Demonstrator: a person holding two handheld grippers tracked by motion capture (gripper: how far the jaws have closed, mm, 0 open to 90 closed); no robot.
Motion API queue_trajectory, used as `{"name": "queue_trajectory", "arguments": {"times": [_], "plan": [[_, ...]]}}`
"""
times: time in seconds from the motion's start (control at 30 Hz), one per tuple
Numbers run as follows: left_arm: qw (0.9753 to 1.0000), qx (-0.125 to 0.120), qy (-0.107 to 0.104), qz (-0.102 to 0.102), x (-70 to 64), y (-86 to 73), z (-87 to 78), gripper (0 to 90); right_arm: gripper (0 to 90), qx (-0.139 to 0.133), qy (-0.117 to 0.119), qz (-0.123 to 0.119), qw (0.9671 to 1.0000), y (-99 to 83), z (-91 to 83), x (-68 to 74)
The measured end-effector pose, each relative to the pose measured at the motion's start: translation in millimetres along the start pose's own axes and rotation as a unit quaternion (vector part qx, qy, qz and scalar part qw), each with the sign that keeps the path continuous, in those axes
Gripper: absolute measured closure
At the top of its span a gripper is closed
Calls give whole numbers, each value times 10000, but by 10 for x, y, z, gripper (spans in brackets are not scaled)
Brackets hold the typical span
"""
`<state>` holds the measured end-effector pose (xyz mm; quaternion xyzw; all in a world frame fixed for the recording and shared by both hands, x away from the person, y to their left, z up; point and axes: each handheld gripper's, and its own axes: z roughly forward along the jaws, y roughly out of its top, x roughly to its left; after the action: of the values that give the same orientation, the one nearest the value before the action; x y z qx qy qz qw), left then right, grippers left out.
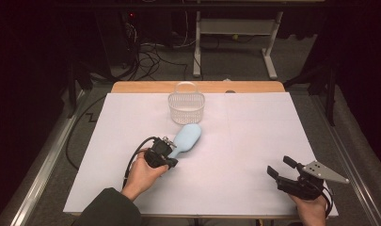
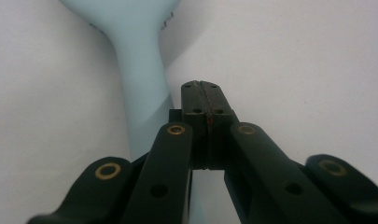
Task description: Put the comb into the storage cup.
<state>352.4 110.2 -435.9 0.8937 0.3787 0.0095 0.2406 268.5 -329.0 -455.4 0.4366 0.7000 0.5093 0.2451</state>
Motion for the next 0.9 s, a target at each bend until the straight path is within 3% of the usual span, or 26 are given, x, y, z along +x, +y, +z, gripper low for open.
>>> {"name": "queue_trajectory", "arguments": {"times": [0.33,0.43,0.63,0.83,0.9], "plan": [[10000,3,-22,-47,45,-20,-15,878,232,-8,4,-19,10000,2,-3,2],[9999,8,-86,-71,31,-20,-31,811,232,-10,3,-18,10000,2,-3,2],[9993,-207,-298,-86,15,-32,-111,689,232,-12,11,-23,10000,3,-2,2],[9990,-351,-249,-131,21,-35,-155,552,232,-7,11,-38,10000,3,-3,3],[9990,-419,-140,-82,16,-26,-181,466,232,-1,14,-25,10000,4,-1,5]]}}
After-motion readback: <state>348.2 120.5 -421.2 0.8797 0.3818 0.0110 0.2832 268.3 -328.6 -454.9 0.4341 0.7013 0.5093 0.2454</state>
